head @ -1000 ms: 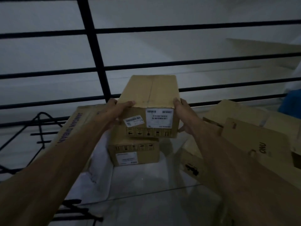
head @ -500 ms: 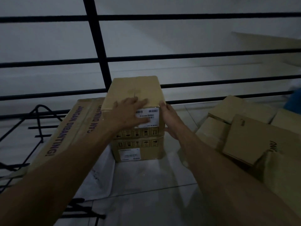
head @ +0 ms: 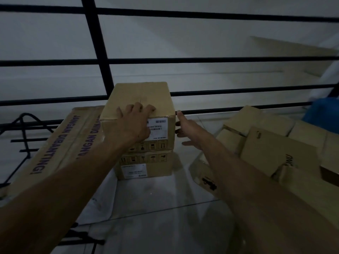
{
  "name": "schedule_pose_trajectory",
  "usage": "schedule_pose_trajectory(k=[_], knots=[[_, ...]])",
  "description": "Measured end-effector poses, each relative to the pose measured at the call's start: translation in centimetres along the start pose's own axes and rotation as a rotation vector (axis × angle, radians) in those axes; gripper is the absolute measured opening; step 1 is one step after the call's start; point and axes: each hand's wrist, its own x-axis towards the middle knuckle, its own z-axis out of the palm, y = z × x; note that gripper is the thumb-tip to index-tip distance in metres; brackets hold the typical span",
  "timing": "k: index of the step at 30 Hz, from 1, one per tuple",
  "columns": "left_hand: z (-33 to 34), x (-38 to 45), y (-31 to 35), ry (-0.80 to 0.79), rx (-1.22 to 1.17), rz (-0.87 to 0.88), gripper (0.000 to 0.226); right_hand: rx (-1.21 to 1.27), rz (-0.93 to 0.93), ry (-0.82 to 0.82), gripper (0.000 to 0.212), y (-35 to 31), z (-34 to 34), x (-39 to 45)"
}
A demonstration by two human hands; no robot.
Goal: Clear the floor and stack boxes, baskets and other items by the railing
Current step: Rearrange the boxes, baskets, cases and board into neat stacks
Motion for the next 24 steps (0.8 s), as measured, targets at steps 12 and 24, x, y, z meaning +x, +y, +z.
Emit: schedule_pose_trajectory(k=[12, 24], knots=[[4.2, 0.7, 12.5, 0.469, -0.059, 0.550, 0.025, -0.531, 0.060, 0.331, 0.046, 3.3, -17.9, -4.0], [8.3, -1.2, 23.0, -0.601, -0.722, 0.124, 0.066, -0.759, 0.635, 0.127, 0.081, 7.6, -25.4, -12.0]])
